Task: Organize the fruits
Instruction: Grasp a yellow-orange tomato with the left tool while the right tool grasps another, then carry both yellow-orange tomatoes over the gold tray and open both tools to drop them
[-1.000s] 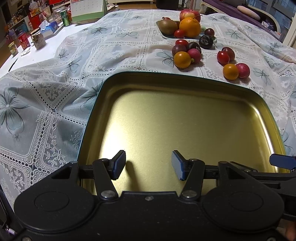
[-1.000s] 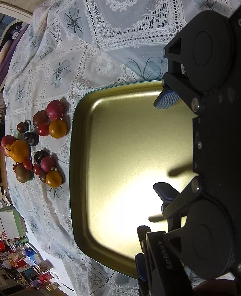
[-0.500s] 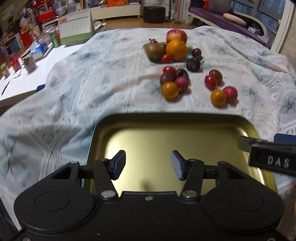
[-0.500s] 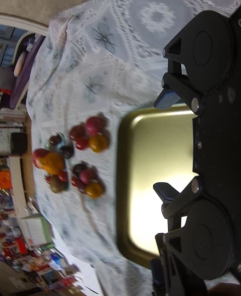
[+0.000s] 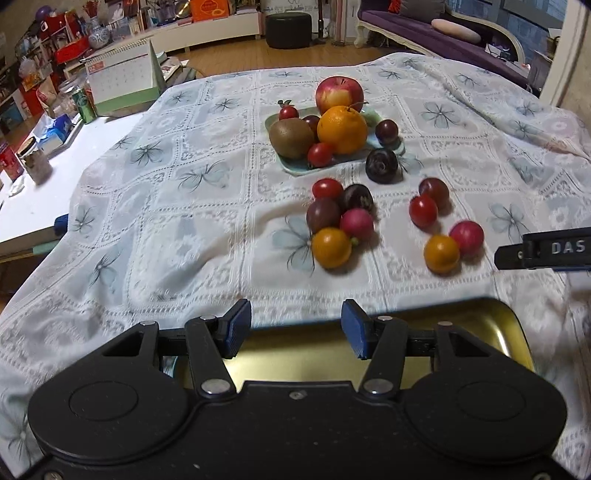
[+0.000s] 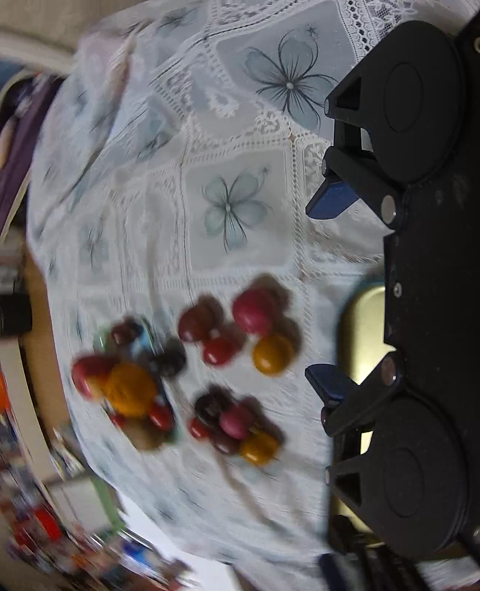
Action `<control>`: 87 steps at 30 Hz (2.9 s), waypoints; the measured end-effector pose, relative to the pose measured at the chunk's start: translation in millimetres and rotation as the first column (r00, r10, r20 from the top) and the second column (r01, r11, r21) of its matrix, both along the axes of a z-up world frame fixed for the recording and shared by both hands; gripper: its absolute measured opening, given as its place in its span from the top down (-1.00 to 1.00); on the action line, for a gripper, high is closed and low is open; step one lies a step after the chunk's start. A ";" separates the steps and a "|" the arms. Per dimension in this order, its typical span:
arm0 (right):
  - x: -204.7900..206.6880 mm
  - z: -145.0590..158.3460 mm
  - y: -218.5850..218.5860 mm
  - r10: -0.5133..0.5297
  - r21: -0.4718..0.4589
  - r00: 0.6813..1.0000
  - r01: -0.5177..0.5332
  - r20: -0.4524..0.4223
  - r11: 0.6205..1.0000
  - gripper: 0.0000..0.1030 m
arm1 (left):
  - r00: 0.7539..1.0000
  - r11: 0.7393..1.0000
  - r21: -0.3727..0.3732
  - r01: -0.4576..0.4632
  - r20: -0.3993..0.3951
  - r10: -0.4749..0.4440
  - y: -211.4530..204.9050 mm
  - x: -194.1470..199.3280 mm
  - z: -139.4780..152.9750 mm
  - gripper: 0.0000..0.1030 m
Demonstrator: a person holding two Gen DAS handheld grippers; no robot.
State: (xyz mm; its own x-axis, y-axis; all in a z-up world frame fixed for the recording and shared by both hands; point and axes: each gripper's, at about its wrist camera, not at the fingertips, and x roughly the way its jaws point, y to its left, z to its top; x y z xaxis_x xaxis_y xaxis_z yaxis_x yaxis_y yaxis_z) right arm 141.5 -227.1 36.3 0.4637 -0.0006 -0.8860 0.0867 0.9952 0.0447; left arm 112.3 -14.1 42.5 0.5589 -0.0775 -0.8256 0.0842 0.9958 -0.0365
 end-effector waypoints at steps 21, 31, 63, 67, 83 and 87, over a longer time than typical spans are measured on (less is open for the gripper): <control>58.3 -53.7 39.9 0.030 0.178 0.975 0.010 -0.218 0.984 0.49 | 0.988 0.996 -0.007 -0.092 -0.124 0.091 23.0 44.8 -34.4 -0.05; 71.2 -46.5 44.2 -0.031 0.147 0.991 0.050 -0.128 0.988 0.33 | 0.992 0.998 -0.011 -0.058 -0.108 0.057 16.3 55.7 -31.7 -0.05; 22.2 -31.0 18.8 -0.004 0.200 1.000 0.008 -0.025 0.980 0.26 | 0.992 0.997 -0.081 -0.009 -0.127 -0.001 -30.7 95.2 -61.1 0.04; 16.3 -33.5 23.2 0.012 0.205 0.999 -0.006 -0.030 0.979 0.26 | 0.994 0.998 -0.066 0.006 -0.108 -0.013 -30.9 90.7 -59.3 0.12; -13.1 3.6 34.8 0.088 0.214 0.996 -0.089 0.018 0.973 0.75 | 0.999 0.995 -0.098 -0.003 -0.053 -0.002 -5.9 36.2 3.6 0.12; -7.1 0.0 33.2 0.062 0.196 0.998 -0.066 0.028 0.978 0.63 | 0.999 0.997 -0.077 -0.006 -0.051 0.002 -2.7 32.6 3.8 0.12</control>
State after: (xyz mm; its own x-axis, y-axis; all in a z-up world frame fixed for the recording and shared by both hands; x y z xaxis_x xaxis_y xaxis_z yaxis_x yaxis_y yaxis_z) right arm 134.3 -193.9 36.4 0.4766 0.2027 -0.8554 0.0198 0.9703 0.2409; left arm 144.9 -16.8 46.3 0.5169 -0.1395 -0.8446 0.0759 0.9902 -0.1170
